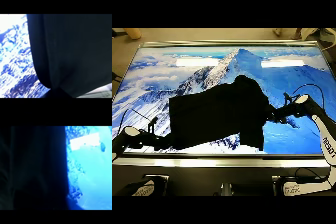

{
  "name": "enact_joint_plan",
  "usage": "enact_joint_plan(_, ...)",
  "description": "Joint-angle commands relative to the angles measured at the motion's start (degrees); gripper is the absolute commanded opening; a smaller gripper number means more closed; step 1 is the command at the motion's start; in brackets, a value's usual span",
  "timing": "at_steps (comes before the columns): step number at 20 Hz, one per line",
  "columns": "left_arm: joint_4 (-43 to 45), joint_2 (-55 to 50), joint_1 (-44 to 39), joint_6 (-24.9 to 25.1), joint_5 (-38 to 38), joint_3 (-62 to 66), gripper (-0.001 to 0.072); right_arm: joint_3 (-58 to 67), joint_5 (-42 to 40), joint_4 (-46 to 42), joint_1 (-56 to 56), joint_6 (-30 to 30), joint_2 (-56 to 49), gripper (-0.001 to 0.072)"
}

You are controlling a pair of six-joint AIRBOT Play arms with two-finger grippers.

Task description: Fold the shirts.

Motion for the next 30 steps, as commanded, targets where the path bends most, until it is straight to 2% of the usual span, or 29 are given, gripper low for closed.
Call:
enact_joint_plan(1,-0.5,1.4,0.0,1.0,-0.5,2.1,0.0023,0.0,-1.9,0.6,0.0,-1.2,-0.7,0.0020)
enact_joint_plan(4,0.3,7.5,0.0,0.9,-0.5,13.5,0.0020,7.1,3.4,0.2,0.0,-7.5,5.2,0.0018)
enact_joint_plan(6,2.2,12.6,0.0,-0.3,0.1,27.1,0.0020,16.5,3.9,-0.8,0.0,-8.3,13.3,0.0017)
enact_joint_plan(8,4.5,17.3,0.0,-3.0,3.0,44.1,0.0020,28.3,1.1,-4.1,0.0,-7.1,23.5,0.0018)
enact_joint_plan(12,13.4,23.2,0.0,-7.4,11.0,74.5,0.0021,45.0,-10.0,-18.9,0.0,-3.7,45.0,0.0018)
enact_joint_plan(14,14.4,25.4,0.0,-10.7,10.8,79.8,0.0021,45.4,-10.0,-21.3,0.0,-1.9,53.0,0.0018)
enact_joint_plan(16,14.3,27.2,0.0,-10.6,8.5,79.7,0.0021,45.4,-4.5,-25.2,0.0,0.9,56.8,0.0018)
enact_joint_plan(20,17.5,25.9,0.0,-10.5,0.3,79.7,0.0021,45.4,5.2,-28.5,0.0,1.5,56.5,0.0019)
enact_joint_plan(24,17.6,20.3,0.0,-10.3,-7.1,78.9,0.0021,45.4,14.0,-29.5,0.0,1.6,50.8,0.0020)
enact_joint_plan(27,17.7,13.0,-0.4,-8.7,-13.9,71.4,0.0021,45.0,26.1,-29.6,0.0,2.3,39.7,0.0019)
enact_joint_plan(30,17.7,4.2,-2.7,-6.7,-10.4,57.6,0.0021,41.7,31.4,-27.5,0.1,3.3,25.2,0.0018)
